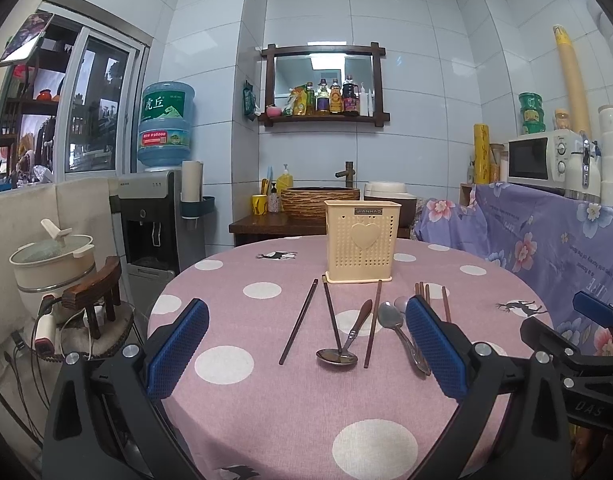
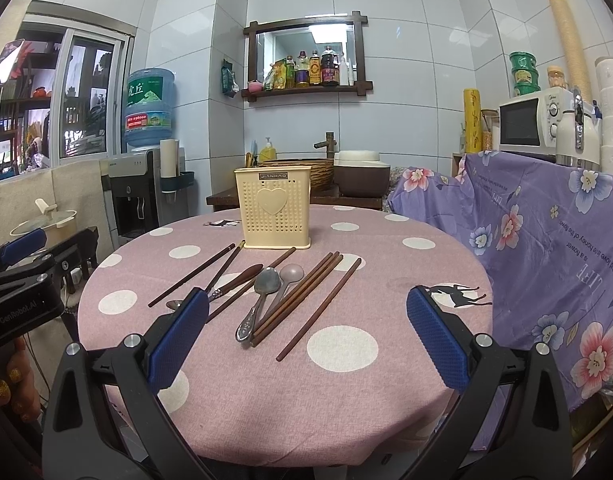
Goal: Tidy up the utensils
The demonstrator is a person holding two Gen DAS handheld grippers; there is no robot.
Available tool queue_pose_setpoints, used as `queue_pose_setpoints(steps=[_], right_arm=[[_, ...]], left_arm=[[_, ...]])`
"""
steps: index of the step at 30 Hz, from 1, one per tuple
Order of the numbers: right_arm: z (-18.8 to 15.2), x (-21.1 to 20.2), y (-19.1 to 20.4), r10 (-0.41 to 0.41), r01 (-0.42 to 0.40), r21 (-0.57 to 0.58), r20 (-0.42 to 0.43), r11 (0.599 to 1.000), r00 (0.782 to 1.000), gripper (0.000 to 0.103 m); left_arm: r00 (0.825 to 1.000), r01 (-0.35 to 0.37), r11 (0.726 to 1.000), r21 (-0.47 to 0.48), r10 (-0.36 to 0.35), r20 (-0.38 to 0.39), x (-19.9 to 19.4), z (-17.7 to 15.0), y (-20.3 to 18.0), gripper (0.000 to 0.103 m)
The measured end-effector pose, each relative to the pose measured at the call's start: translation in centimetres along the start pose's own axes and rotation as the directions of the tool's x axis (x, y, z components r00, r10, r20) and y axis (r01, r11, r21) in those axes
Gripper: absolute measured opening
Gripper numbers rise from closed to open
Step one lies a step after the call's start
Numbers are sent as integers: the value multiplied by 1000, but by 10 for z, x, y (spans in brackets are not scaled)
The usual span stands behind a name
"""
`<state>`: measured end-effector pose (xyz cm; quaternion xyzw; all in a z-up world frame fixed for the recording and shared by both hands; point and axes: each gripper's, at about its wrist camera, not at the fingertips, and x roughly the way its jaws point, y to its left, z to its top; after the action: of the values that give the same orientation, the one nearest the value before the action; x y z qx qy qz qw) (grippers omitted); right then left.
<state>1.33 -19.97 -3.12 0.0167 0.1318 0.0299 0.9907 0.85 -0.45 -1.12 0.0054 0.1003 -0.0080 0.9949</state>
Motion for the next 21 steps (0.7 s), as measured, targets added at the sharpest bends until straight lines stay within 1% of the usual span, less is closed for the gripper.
queue_pose_setpoints(steps=[10, 15, 18, 21], right_arm=[[-2, 7, 0, -8, 8, -6, -19, 1000, 1000, 98], [1, 32, -5, -41, 39, -21, -79, 999, 996, 98], [7, 54, -11, -59, 57, -15, -135, 998, 989, 98], [13, 78, -18, -63, 64, -5, -192, 998, 979, 98]], left_arm=[[1000, -6, 1000, 2, 6, -23, 8, -4, 4, 98], [994, 10, 1000, 1, -10, -110, 37, -6, 14, 98], [984, 23, 1000, -11, -25, -176, 63, -4, 21, 98], [976, 39, 999, -15, -41, -215, 84, 0, 26, 98]])
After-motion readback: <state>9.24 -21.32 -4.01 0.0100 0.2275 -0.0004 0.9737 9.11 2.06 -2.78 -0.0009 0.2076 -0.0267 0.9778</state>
